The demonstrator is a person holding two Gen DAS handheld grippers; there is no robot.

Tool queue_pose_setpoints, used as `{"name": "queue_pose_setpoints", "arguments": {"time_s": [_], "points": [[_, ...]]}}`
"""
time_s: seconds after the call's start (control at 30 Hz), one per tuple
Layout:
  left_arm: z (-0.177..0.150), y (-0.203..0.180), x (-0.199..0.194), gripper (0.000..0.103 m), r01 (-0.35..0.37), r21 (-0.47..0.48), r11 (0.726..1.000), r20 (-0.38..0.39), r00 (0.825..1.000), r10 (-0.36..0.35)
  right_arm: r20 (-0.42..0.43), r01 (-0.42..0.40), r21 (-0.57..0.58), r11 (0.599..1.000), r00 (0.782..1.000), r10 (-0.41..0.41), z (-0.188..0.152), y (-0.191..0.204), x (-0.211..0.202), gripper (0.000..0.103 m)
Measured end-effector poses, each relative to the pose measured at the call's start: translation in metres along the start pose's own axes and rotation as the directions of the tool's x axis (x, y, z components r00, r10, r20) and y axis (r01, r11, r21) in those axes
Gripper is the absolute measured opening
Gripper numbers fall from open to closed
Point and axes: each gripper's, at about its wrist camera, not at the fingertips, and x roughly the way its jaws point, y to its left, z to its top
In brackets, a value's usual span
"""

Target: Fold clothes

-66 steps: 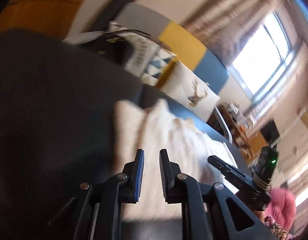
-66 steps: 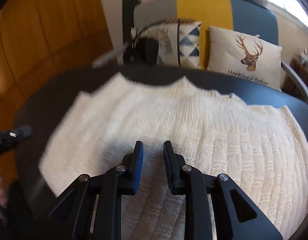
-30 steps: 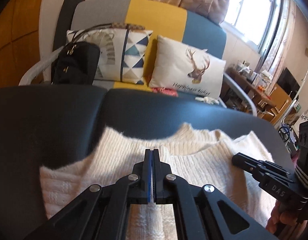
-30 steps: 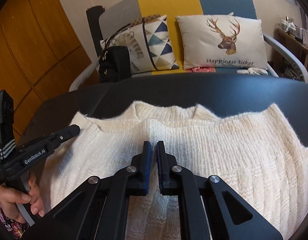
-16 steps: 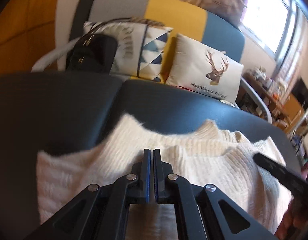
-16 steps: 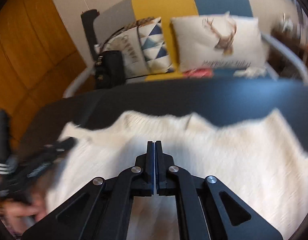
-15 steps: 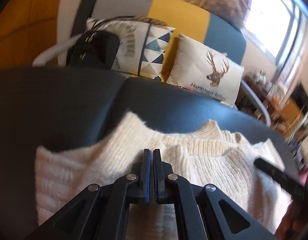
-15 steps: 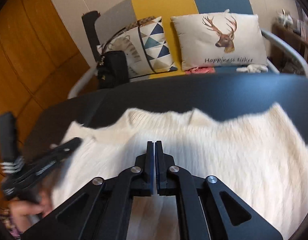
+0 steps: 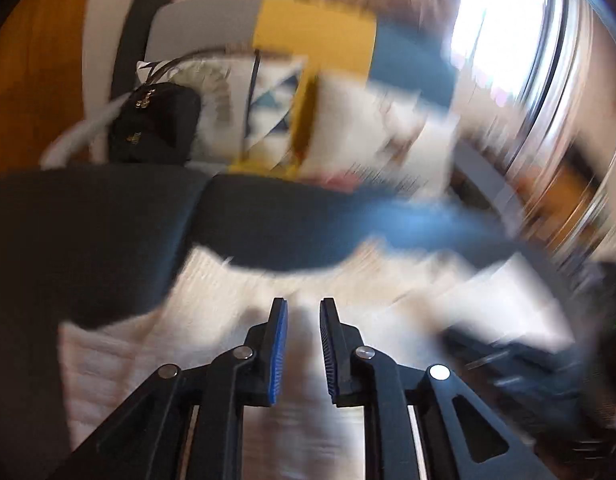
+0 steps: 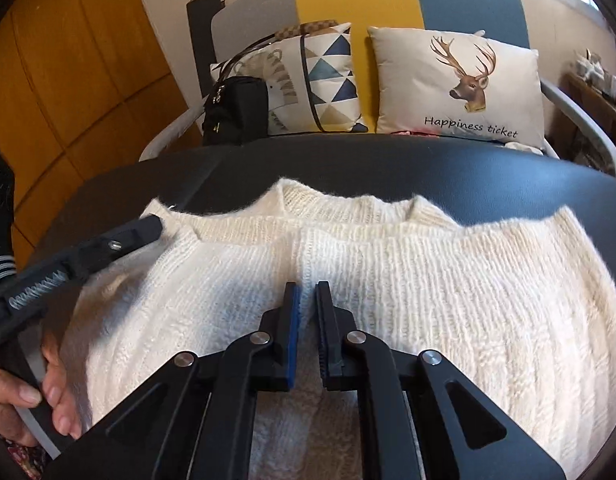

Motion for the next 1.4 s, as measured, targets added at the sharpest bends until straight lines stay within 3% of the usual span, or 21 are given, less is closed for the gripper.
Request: {"name": "queue_pose_setpoints", "arguments": {"time_s": [0.07,0.3,0.4,0.53,0.57,0.63,0.87,0.93,1.03,1.13,1.23,1.27,1.33,1.4], "points": [[-0.003,0.002,0.006,0.016,-0.002,-0.036,0.999,-0.029,1.000,0.001,0.013,0.003,0.000,1.000,1.000,-0.003,0.000,0.000,-0.003,0.007],[-0.003,0.019,-0.007,0.021,0.187,-0.245,0.951,-0.012,0.981,-0.195,0.018,-0.021,0.029,0.999,1.000,0.020,-0.001,-0.006,-0.002,0.007],[0.001,0.010,0.003,0.024,0.152,-0.202,0.967,-0.046,0.985,-0.165,0.020,-0.024,0.037,0.999,1.000,0.023,-0.001,-0.006,-0.002,0.007],[-0.002,-0.020,0.006,0.025,0.057,0.018,0.998,-0.030,0.998,-0.056,0.022,-0.023,0.045,0.999,1.000,0.022,-0.001,-0.006,-0.002,0.007],[-0.005,-0.027,0.006,0.014,0.029,0.074,0.997,-0.013,1.000,-0.028,0.024,-0.021,0.046,0.999,1.000,0.020,-0.001,-0.006,-0.002,0.007],[-0.008,-0.037,0.004,0.006,-0.014,0.147,0.989,0.019,1.000,0.012,0.041,-0.019,0.049,0.999,0.999,0.017,-0.001,-0.005,-0.006,0.007],[0.007,-0.023,-0.035,0.004,-0.020,0.065,0.998,0.187,0.982,0.007,0.139,0.002,0.030,1.000,0.990,-0.007,0.019,0.000,-0.025,0.006],[0.011,-0.022,-0.029,0.004,-0.054,0.077,0.996,0.188,0.981,0.039,0.158,0.014,0.018,1.000,0.987,-0.017,0.029,0.002,-0.026,0.003],[0.016,-0.020,-0.020,0.005,-0.091,0.086,0.992,0.178,0.981,0.075,0.121,0.060,0.017,0.998,0.991,-0.062,0.032,-0.002,-0.006,0.000],[0.015,-0.014,-0.008,0.009,-0.072,0.065,0.995,0.125,0.990,0.063,0.025,0.063,0.074,0.995,0.998,-0.065,0.022,-0.018,0.021,0.000],[0.015,-0.008,0.004,0.010,-0.054,0.043,0.998,0.072,0.996,0.050,0.048,-0.032,0.205,0.978,0.999,0.022,0.018,-0.043,0.017,0.004],[0.015,-0.006,0.008,0.010,-0.048,0.035,0.998,0.055,0.997,0.046,0.061,-0.024,0.228,0.973,0.998,0.011,0.018,-0.046,0.009,0.005],[0.014,0.002,0.009,0.011,-0.004,0.001,1.000,0.052,0.999,0.004,0.097,-0.086,0.218,0.972,0.993,0.066,0.016,-0.042,-0.009,0.008],[0.012,0.011,0.009,0.013,0.052,-0.040,0.998,0.059,0.997,-0.050,0.107,-0.183,0.117,0.976,0.979,0.171,0.010,-0.020,-0.029,0.008]]}}
